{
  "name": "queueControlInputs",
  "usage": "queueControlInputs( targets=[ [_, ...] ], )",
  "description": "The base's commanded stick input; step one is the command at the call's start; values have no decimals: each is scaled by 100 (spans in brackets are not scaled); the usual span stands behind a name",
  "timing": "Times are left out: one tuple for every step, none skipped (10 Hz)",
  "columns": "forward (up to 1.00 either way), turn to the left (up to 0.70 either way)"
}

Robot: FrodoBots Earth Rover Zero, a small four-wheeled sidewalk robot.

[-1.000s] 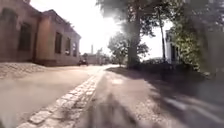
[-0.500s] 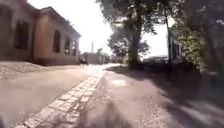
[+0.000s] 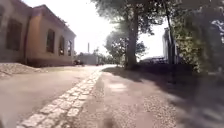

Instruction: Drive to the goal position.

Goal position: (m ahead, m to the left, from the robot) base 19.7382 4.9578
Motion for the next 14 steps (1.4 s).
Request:
queueControlInputs(
  targets=[
    [85,-2],
    [85,-33],
    [85,-29],
    [85,-14],
    [85,0],
    [85,0],
    [85,0],
    [85,0],
    [85,0],
    [85,0],
    [85,0],
    [85,0],
    [85,0],
    [85,0]
  ],
)
